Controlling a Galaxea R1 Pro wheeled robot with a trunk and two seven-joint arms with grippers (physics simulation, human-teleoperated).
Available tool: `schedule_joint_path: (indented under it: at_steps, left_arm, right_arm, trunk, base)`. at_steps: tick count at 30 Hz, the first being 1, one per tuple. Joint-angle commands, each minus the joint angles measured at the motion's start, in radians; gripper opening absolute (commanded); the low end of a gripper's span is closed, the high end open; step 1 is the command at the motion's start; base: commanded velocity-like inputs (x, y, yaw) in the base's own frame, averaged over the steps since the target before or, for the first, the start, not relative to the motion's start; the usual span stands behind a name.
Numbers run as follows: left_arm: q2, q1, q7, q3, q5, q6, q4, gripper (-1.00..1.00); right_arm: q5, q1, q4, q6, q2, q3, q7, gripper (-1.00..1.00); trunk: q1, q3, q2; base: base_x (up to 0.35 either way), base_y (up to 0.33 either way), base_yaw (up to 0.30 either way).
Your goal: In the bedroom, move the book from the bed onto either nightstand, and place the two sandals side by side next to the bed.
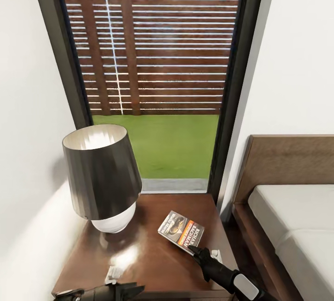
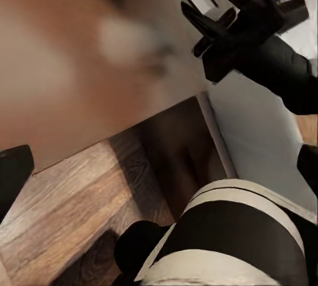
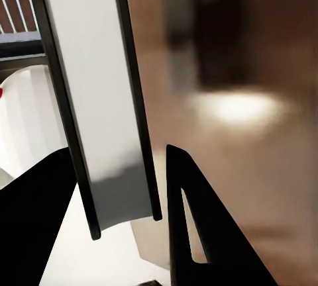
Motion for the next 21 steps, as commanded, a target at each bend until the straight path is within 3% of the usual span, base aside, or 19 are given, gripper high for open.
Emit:
schedule_joint_path:
  at_steps: [1, 3, 5, 8, 10, 11, 19, 21]
  left_arm:
    - [0.008, 0.000, -0.027, 0.002, 0.002, 0.011, -0.002, 1.00]
    - [0.027, 0.000, -0.088, 0.005, 0.003, 0.017, -0.023, 1.00]
    - [0.037, 0.000, -0.112, 0.006, 0.003, 0.046, -0.068, 1.00]
    - [0.048, 0.000, -0.123, 0.007, 0.002, 0.155, -0.169, 1.00]
    - [0.048, -0.003, -0.125, 0.007, 0.003, 0.240, -0.289, 1.00]
    - [0.047, -0.004, -0.125, 0.006, 0.003, 0.249, -0.315, 1.00]
    - [0.043, -0.024, -0.125, 0.005, 0.006, 0.319, -0.370, 1.00]
    - [0.026, -0.029, -0.124, 0.004, 0.006, 0.325, -0.386, 1.00]
  right_arm:
    - [-0.010, -0.001, 0.000, 0.005, -0.001, 0.006, 0.000, -1.00]
    - [-0.010, -0.001, 0.000, 0.005, -0.001, 0.006, 0.000, -1.00]
    - [-0.010, -0.001, 0.000, 0.005, 0.000, 0.006, 0.000, -1.00]
    - [-0.010, -0.001, 0.000, 0.005, 0.000, 0.006, 0.000, -1.00]
    - [-0.010, -0.001, 0.000, 0.005, 0.001, 0.006, -0.001, -1.00]
    - [-0.010, -0.001, 0.000, 0.005, 0.001, 0.006, -0.001, -1.00]
    - [-0.010, -0.001, 0.000, 0.005, 0.001, 0.006, -0.002, -1.00]
    - [-0.010, -0.001, 0.000, 0.005, 0.001, 0.006, -0.002, -1.00]
  trunk:
    - [0.000, -0.001, 0.000]
    - [0.000, -0.001, 0.000]
    - [0.000, -0.001, 0.000]
    - [0.000, -0.001, 0.000]
    - [0.000, -0.001, 0.000]
    - [0.000, -0.001, 0.000]
    - [0.000, -0.001, 0.000]
    - [0.007, -0.007, -0.014]
  base:
    - [0.000, 0.000, 0.000]
    - [0.000, 0.000, 0.000]
    - [0.000, 0.000, 0.000]
    - [0.000, 0.000, 0.000]
    - [0.000, 0.000, 0.000]
    - [0.000, 0.000, 0.000]
    - [0.000, 0.000, 0.000]
    - [0.000, 0.000, 0.000]
